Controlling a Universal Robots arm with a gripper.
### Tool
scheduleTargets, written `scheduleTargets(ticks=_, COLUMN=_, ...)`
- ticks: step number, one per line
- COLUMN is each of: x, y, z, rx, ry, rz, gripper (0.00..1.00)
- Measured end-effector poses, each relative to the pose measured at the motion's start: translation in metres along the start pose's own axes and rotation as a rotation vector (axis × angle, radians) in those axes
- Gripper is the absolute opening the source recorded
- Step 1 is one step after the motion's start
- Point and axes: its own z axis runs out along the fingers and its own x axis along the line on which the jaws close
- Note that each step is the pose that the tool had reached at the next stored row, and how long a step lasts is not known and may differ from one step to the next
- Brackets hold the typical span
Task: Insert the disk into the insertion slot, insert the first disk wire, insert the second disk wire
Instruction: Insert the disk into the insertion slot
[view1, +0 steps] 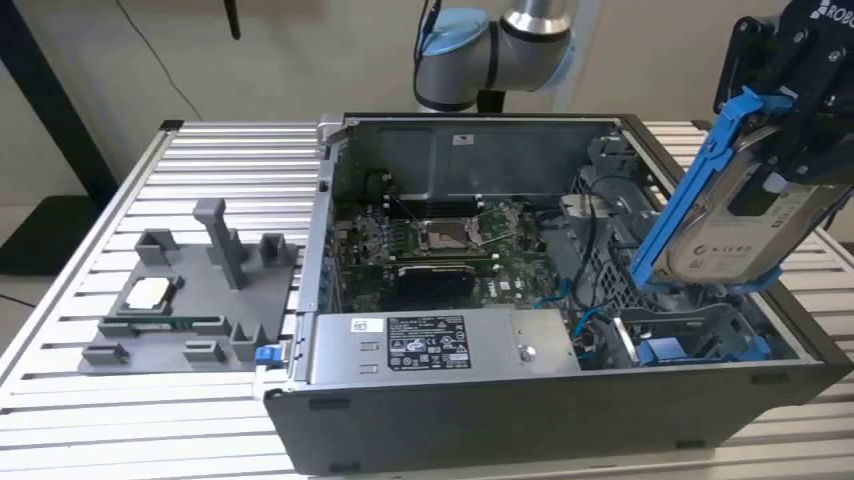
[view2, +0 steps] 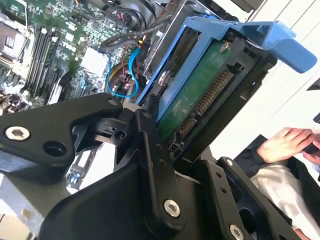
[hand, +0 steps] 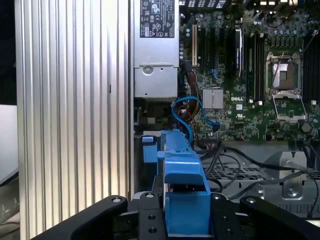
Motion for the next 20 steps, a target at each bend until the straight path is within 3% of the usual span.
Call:
scheduleTargets(ticks=11, x=0.0, y=-0.0003, z=0.0045, rx=0.0, ry=-0.0003, rz=0.0, gripper=0.32)
scheduleTargets(ticks=20, x=-0.0001, y=-0.0007, z=0.0126, rx=0.0, ry=-0.0001, rz=0.0, gripper=0.32)
